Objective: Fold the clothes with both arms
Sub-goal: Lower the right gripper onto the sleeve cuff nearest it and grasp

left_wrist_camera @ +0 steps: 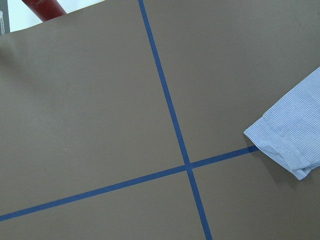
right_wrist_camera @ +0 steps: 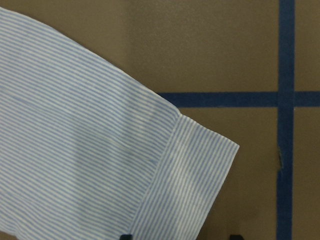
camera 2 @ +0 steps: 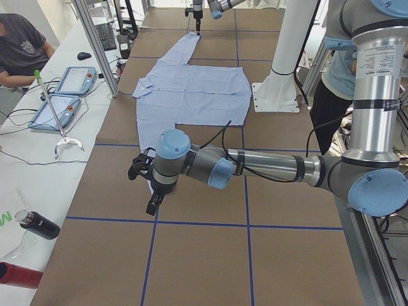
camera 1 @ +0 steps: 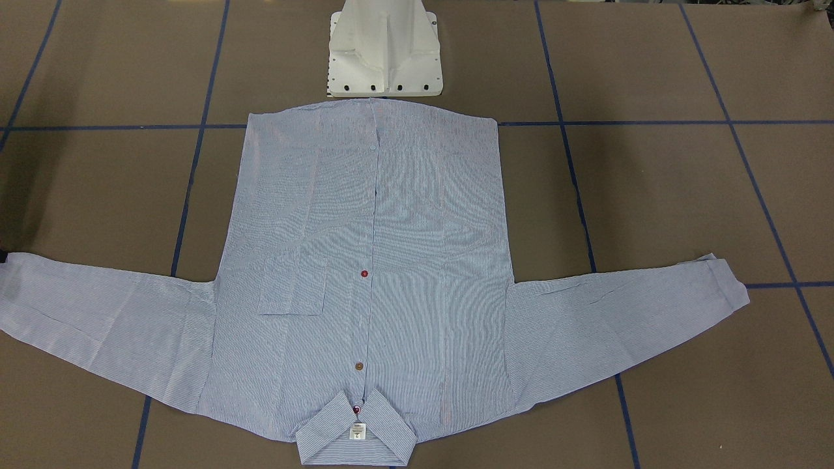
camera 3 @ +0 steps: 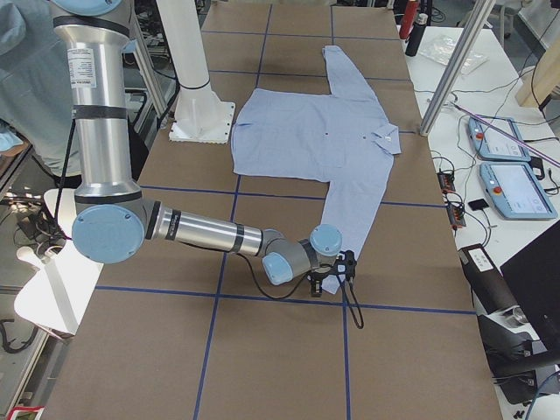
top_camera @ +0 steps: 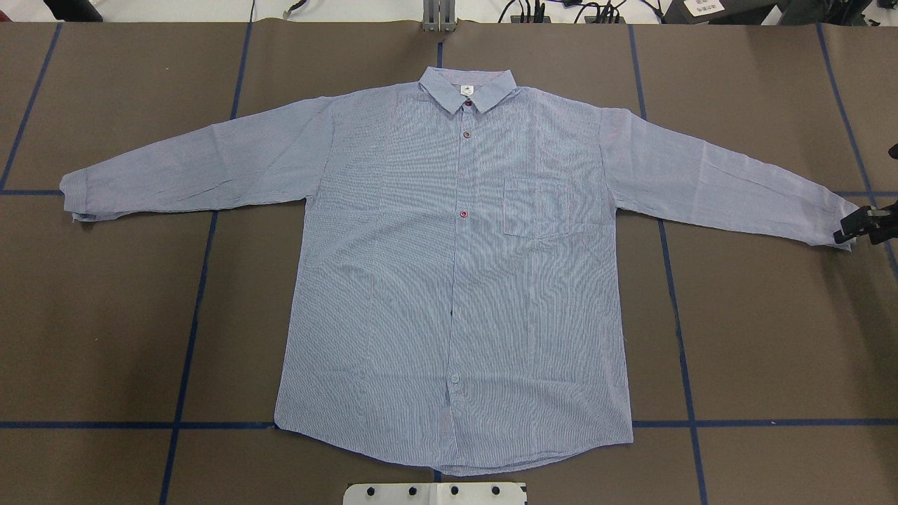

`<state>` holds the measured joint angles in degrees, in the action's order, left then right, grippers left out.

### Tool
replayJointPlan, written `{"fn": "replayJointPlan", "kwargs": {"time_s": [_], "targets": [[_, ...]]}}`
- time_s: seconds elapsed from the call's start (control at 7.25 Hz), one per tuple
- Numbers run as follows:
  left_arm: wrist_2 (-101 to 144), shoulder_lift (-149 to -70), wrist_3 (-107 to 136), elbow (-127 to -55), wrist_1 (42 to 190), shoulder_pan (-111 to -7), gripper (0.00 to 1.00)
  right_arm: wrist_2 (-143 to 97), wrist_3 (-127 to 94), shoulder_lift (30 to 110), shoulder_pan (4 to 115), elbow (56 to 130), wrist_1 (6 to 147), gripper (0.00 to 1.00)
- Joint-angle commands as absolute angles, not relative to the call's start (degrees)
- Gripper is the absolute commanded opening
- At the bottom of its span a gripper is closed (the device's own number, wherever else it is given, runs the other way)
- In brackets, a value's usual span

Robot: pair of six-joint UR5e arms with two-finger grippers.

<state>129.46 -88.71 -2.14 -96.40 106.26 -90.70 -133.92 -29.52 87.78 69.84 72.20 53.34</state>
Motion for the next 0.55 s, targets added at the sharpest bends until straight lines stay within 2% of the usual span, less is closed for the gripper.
{"fn": "replayJointPlan", "kwargs": {"time_s": [0.0, 0.14, 0.41], "targets": [[129.5, -88.8, -2.0, -96.5, 106.3, -90.7, 1.0, -134.0, -29.5, 87.7, 69.8, 72.2, 53.3, 0.48], [129.5, -88.9, -1.8, -96.4, 106.3, -90.7, 1.0, -133.9, -29.5, 87.7, 69.9, 72.2, 53.3, 0.44], [129.5, -89.0, -1.7, -96.2, 106.3, -90.7, 1.0, -133.9, -29.4, 87.6, 69.8, 72.2, 53.4, 0.42]]}}
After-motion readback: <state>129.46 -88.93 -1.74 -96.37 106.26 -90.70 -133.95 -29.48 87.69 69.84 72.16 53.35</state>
